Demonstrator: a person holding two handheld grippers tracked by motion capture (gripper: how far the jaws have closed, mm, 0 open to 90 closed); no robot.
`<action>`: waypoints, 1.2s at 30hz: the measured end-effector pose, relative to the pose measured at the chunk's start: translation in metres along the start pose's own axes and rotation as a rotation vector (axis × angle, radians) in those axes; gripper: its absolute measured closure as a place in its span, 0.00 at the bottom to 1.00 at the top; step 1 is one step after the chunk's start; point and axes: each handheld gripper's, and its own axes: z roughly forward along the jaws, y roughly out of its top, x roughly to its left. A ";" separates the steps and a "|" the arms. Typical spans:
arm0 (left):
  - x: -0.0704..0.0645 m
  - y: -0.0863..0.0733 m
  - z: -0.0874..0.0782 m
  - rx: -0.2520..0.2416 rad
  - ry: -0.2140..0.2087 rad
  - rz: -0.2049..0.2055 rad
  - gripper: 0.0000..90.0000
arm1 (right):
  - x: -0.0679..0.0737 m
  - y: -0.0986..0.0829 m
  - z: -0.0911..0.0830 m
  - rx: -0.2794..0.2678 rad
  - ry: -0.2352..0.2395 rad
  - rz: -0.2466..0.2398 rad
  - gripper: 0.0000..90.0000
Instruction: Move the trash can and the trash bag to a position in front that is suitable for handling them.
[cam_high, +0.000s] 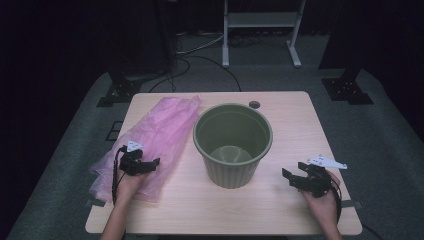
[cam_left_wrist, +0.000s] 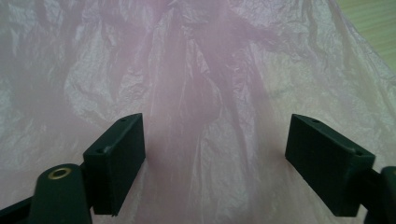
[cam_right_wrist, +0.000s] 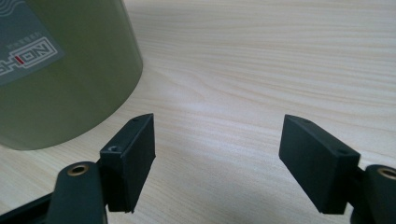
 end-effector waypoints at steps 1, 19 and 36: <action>0.000 0.001 0.000 0.005 0.001 0.000 0.24 | 0.000 0.000 -0.001 -0.005 -0.002 -0.005 0.29; -0.002 -0.002 -0.033 0.094 -0.126 0.177 0.99 | -0.004 -0.005 -0.005 -0.009 0.008 0.013 0.29; 0.021 -0.057 -0.111 0.077 -0.229 0.192 0.65 | 0.001 -0.004 -0.005 -0.015 0.017 0.016 0.29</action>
